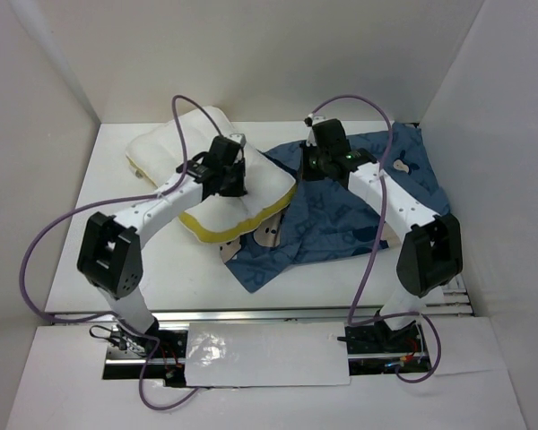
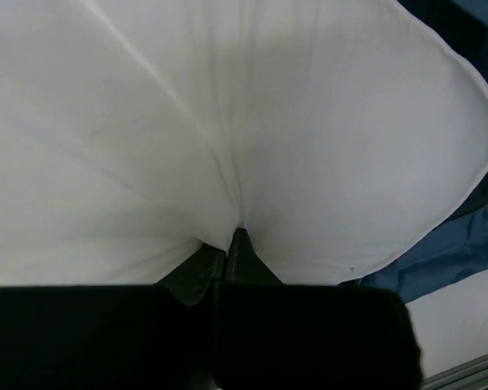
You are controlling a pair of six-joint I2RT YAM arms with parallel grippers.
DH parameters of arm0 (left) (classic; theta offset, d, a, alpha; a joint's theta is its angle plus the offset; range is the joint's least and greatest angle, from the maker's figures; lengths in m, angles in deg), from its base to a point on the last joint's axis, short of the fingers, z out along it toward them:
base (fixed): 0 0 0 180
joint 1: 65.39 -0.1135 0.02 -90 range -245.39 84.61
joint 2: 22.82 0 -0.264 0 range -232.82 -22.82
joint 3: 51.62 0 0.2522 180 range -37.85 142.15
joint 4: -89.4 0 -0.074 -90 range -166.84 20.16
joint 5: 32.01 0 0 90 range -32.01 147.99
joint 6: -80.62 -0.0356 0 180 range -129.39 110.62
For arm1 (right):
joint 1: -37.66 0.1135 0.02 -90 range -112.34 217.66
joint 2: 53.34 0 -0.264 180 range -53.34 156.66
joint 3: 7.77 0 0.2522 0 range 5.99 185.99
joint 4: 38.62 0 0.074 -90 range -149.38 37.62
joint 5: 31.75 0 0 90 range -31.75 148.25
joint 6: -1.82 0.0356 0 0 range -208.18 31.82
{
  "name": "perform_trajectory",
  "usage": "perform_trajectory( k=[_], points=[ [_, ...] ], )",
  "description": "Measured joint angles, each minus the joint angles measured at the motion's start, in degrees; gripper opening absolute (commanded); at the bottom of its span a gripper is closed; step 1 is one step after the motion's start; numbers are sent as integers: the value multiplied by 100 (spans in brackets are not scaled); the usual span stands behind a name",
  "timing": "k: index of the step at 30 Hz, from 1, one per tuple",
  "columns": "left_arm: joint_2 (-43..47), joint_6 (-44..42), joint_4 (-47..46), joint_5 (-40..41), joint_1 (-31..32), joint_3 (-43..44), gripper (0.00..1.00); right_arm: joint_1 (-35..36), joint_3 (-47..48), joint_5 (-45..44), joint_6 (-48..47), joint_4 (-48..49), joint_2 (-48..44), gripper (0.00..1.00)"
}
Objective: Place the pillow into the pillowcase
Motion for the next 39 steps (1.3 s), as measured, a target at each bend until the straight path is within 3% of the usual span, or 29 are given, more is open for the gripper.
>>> perform_trajectory(
  k=[9,17,18,19,20,22,26,35,39],
  points=[
    [-1541,605,678,378,308,2103,0,195,-7,334,-162,-13,-361,0],
    [-1759,1193,553,680,592,2277,0,240,-28,468,-184,-46,-476,0],
    [-1755,1215,378,695,649,2194,35,238,-28,468,-184,-46,-476,0],
    [-1751,1263,219,695,697,2103,35,236,-28,466,-184,-48,-474,0],
    [-1729,1200,11,640,730,1943,77,225,-28,442,-177,-50,-463,0],
    [-1663,1086,-201,474,789,1718,99,186,-28,361,-160,-48,-415,0],
    [-1165,599,-363,341,837,1067,99,72,-44,236,-116,-52,-232,0],
    [1746,-949,-457,883,874,-1596,99,-120,-223,76,-111,-87,-168,0],
    [2022,-1340,-883,557,1034,-2420,99,-111,-223,68,-111,-90,-168,0]
  ],
)
